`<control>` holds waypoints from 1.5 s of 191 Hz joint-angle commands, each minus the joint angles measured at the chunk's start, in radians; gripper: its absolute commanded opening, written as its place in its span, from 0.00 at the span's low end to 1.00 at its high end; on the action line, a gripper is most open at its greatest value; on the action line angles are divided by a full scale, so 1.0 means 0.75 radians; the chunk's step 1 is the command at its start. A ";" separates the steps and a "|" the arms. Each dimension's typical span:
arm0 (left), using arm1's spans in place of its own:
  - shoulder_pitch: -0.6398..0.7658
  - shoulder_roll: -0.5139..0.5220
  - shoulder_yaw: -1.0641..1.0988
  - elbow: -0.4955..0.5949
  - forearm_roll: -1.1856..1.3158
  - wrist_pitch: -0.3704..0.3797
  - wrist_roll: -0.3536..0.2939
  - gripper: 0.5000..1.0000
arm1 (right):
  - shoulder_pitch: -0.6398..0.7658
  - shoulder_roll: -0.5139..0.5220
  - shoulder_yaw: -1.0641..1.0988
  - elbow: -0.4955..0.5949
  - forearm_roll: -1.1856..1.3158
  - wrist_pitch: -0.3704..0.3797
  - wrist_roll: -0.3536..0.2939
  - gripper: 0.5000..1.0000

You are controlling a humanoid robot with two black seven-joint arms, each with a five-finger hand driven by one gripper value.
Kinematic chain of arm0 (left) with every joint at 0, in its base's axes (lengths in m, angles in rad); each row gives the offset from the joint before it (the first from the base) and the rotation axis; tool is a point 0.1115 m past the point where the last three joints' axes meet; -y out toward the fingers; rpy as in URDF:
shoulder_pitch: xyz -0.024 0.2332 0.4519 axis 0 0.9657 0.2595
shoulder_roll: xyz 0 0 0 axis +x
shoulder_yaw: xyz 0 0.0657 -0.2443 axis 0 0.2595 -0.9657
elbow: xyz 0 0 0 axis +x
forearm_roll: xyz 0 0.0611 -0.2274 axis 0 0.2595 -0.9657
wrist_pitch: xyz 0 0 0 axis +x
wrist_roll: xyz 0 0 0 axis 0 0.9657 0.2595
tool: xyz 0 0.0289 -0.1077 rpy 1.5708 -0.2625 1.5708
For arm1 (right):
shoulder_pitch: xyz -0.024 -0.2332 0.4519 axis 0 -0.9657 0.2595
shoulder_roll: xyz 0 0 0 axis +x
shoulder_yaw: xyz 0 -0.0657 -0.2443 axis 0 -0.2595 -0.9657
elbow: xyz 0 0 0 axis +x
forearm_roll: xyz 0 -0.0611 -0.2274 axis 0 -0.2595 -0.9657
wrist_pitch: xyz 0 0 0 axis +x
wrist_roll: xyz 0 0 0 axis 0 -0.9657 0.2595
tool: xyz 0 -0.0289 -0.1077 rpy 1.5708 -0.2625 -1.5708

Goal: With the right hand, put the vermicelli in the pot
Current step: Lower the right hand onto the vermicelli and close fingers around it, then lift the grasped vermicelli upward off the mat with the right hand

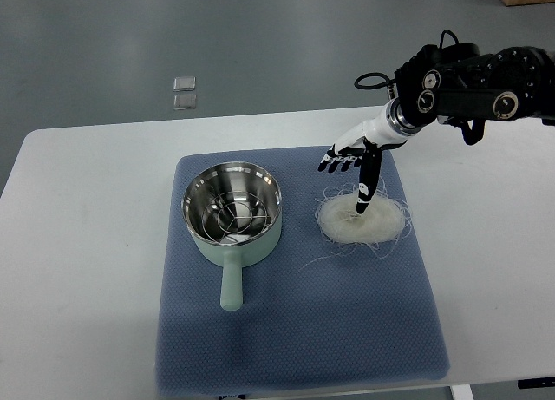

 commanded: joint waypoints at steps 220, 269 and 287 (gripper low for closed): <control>0.002 0.000 0.000 0.003 0.000 0.002 0.000 1.00 | -0.198 -0.122 0.097 0.043 -0.224 -0.144 0.058 0.00; 0.002 0.000 0.002 0.003 0.000 0.002 0.000 1.00 | -0.067 -0.228 0.162 0.125 -0.216 -0.136 0.060 0.00; 0.000 0.000 0.002 -0.002 0.000 0.002 0.000 1.00 | -0.038 -0.296 0.238 0.157 -0.209 -0.128 0.060 0.00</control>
